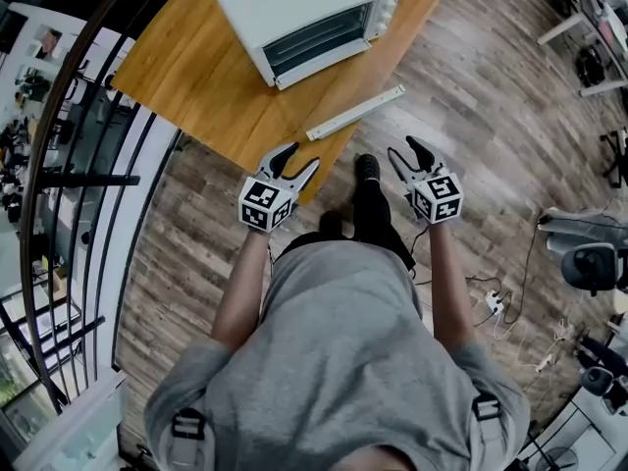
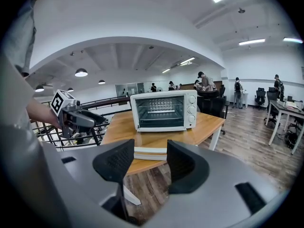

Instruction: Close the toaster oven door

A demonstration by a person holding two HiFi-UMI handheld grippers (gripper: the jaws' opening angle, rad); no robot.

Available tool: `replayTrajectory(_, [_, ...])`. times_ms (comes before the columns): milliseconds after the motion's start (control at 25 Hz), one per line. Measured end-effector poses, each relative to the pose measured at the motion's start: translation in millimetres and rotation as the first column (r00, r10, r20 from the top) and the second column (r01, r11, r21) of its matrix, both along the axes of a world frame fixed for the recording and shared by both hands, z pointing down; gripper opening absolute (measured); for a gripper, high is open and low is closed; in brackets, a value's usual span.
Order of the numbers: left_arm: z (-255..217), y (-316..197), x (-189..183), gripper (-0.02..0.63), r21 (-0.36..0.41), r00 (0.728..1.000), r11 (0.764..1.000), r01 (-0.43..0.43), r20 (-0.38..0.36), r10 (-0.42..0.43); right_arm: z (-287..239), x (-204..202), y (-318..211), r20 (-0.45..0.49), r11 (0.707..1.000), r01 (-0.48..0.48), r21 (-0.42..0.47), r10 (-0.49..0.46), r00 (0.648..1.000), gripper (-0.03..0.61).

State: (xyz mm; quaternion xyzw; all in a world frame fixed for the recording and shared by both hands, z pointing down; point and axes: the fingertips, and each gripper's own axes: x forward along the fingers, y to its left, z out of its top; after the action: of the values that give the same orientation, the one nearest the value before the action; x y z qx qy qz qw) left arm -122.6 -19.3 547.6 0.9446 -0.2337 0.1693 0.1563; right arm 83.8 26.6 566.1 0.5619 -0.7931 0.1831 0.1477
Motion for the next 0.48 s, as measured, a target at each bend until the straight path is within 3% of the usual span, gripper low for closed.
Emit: replayTrajectory(480, [20.0, -28.5, 7.9, 0.242, -0.067, 0.996, 0.994, 0.087, 0.009, -0.086, 19.1, 25.6, -41.2, -0.001, 0.997, 0.050, -0.056, -0.050, 0.999, 0.221])
